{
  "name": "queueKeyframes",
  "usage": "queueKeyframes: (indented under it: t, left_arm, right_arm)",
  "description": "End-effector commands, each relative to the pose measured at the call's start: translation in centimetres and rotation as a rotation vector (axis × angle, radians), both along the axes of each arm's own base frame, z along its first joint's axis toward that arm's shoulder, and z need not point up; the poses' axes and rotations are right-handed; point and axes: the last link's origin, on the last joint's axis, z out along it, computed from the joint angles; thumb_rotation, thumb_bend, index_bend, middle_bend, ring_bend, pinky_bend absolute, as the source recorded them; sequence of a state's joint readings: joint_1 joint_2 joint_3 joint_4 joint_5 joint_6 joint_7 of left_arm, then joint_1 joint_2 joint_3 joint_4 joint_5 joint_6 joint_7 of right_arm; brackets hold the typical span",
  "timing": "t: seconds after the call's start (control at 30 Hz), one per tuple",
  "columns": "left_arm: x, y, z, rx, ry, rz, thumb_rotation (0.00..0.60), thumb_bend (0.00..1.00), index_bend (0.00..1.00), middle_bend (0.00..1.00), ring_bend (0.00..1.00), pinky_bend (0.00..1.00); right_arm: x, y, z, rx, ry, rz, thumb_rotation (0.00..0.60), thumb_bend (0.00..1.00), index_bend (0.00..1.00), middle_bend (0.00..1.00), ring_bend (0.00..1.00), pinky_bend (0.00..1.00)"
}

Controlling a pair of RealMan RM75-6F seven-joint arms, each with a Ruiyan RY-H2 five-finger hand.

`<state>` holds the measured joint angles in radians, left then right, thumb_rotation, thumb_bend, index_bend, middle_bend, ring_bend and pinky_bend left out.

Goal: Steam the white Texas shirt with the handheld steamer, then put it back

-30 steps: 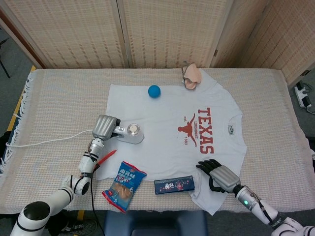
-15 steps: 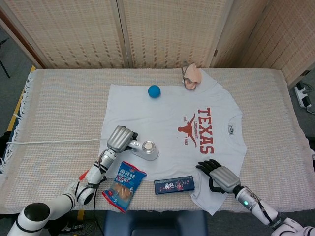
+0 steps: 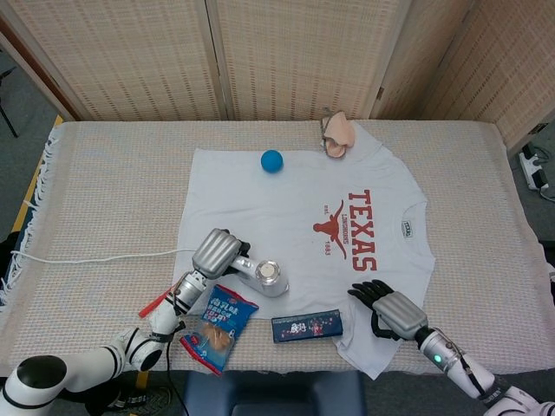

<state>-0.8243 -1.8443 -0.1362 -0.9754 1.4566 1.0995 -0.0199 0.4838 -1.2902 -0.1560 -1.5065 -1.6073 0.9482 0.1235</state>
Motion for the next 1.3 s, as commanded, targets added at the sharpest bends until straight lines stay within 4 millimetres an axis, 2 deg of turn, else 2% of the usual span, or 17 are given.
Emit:
queueKeyframes:
  t: [0.03, 0.17, 0.27, 0.47, 0.6, 0.8, 1.03, 1.1, 1.13, 1.2, 1.23, 1.27, 1.3]
  left_arm:
    - [-2.2, 2.0, 2.8, 0.081, -0.036, 0.109, 0.600, 0.34, 0.81, 0.96, 0.81, 0.67]
    - [-6.0, 4.0, 6.0, 0.184, -0.023, 0.226, 0.600, 0.34, 0.81, 0.96, 0.81, 0.67]
    - [-9.0, 4.8, 7.9, 0.245, -0.010, 0.304, 0.600, 0.34, 0.81, 0.96, 0.81, 0.67]
    - [-14.6, 5.1, 10.7, 0.327, 0.027, 0.443, 0.600, 0.33, 0.81, 0.95, 0.81, 0.67]
    - [-17.1, 4.8, 11.7, 0.346, 0.046, 0.508, 0.600, 0.33, 0.80, 0.95, 0.81, 0.67]
    - [-19.1, 4.0, 11.9, 0.347, 0.101, 0.542, 0.600, 0.33, 0.80, 0.94, 0.80, 0.67]
    - [-19.5, 3.5, 10.9, 0.332, 0.120, 0.545, 0.600, 0.33, 0.77, 0.91, 0.77, 0.67]
    - [-19.4, 3.5, 10.9, 0.341, 0.141, 0.533, 0.600, 0.33, 0.72, 0.85, 0.72, 0.67]
    - [-19.4, 3.5, 10.9, 0.343, 0.147, 0.532, 0.600, 0.33, 0.67, 0.77, 0.66, 0.66]
    - [-19.8, 3.5, 10.8, 0.332, 0.174, 0.550, 0.600, 0.31, 0.46, 0.53, 0.44, 0.59]
    - [-20.0, 3.5, 10.8, 0.317, 0.183, 0.564, 0.600, 0.28, 0.25, 0.32, 0.24, 0.48]
    - [-20.0, 3.6, 10.9, 0.307, 0.184, 0.579, 0.600, 0.25, 0.11, 0.15, 0.10, 0.35]
    - [-20.0, 3.6, 11.1, 0.303, 0.175, 0.589, 0.600, 0.23, 0.04, 0.07, 0.04, 0.28]
  right_arm:
    - [0.3, 0.3, 1.0, -0.029, -0.008, 0.020, 0.324, 0.99, 0.00, 0.03, 0.00, 0.00]
    - [0.5, 0.6, 2.6, -0.072, -0.012, 0.045, 0.326, 0.98, 0.00, 0.03, 0.00, 0.00]
    - [0.7, 0.8, 3.7, -0.104, -0.013, 0.058, 0.325, 0.99, 0.00, 0.03, 0.00, 0.00]
    - [1.0, 1.3, 5.6, -0.161, -0.019, 0.075, 0.328, 0.99, 0.00, 0.03, 0.00, 0.00]
    - [1.1, 1.6, 6.3, -0.186, -0.026, 0.080, 0.327, 0.99, 0.00, 0.03, 0.00, 0.00]
    - [1.0, 1.9, 6.7, -0.199, -0.034, 0.072, 0.328, 0.98, 0.00, 0.03, 0.00, 0.00]
    - [0.9, 2.1, 6.9, -0.208, -0.036, 0.069, 0.327, 0.99, 0.00, 0.03, 0.00, 0.00]
    - [0.9, 2.2, 7.1, -0.212, -0.036, 0.068, 0.327, 0.98, 0.00, 0.03, 0.00, 0.00]
    - [0.8, 2.3, 7.2, -0.215, -0.036, 0.067, 0.327, 0.98, 0.00, 0.03, 0.00, 0.00]
    - [0.8, 2.2, 7.4, -0.224, -0.038, 0.062, 0.327, 0.99, 0.00, 0.03, 0.00, 0.00]
    - [0.8, 2.2, 7.5, -0.228, -0.039, 0.060, 0.329, 0.99, 0.00, 0.03, 0.00, 0.00]
    - [0.8, 2.2, 7.6, -0.232, -0.040, 0.059, 0.327, 0.98, 0.00, 0.03, 0.00, 0.00]
    - [0.8, 2.1, 7.7, -0.236, -0.041, 0.059, 0.328, 0.98, 0.00, 0.03, 0.00, 0.00]
